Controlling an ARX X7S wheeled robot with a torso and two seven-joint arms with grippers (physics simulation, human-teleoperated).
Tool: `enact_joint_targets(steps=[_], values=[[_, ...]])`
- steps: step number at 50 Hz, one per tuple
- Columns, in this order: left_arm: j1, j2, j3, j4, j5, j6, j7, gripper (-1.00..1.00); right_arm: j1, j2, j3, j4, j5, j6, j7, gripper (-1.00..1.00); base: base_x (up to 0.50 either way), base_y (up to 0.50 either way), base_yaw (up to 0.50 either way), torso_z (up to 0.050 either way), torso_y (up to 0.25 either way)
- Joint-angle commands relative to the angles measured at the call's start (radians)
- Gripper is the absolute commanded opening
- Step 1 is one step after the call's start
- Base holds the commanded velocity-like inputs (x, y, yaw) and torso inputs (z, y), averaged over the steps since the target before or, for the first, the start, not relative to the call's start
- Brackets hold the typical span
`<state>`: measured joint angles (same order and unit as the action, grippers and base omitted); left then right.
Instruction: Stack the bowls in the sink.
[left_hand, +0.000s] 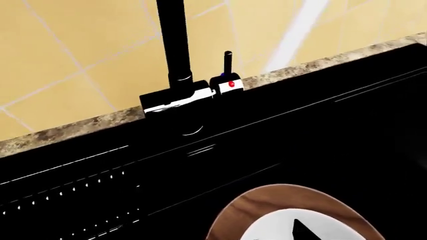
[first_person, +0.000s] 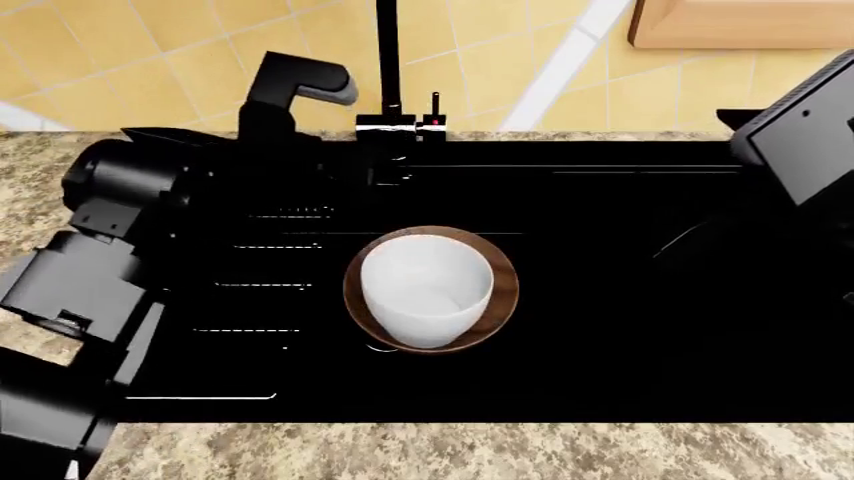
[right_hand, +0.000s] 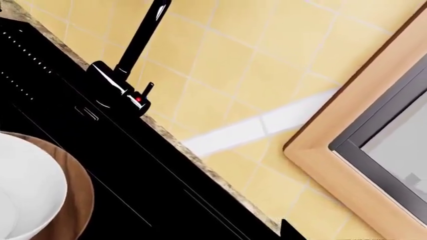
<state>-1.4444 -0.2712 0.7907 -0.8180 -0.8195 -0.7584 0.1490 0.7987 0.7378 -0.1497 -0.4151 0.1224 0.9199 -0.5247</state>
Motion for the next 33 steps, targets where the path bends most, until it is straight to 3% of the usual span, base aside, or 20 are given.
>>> enact_joint_targets(steps=[1, 20, 33], values=[[0.078, -0.19, -0.086, 0.342, -0.082, -0.123, -0.114, 1.0, 0.034, -0.019, 0.004, 0.019, -0.014, 0.018, 0.03, 1.0, 0.0, 0.0, 0.0, 0.0, 0.0], [0.174, -0.429, -0.254, 0.741, -0.288, -0.255, -0.3, 1.0, 0.0, -0.056, 0.148, -0.022, 0.013, 0.058, 0.095, 1.0, 0.0, 0.0, 0.0, 0.0, 0.0], [0.267, -0.573, -0.381, 0.968, -0.444, -0.282, -0.41, 1.0, -0.063, -0.05, 0.292, -0.242, 0.06, 0.24, 0.105, 1.0, 0.0, 0.0, 0.0, 0.0, 0.0]])
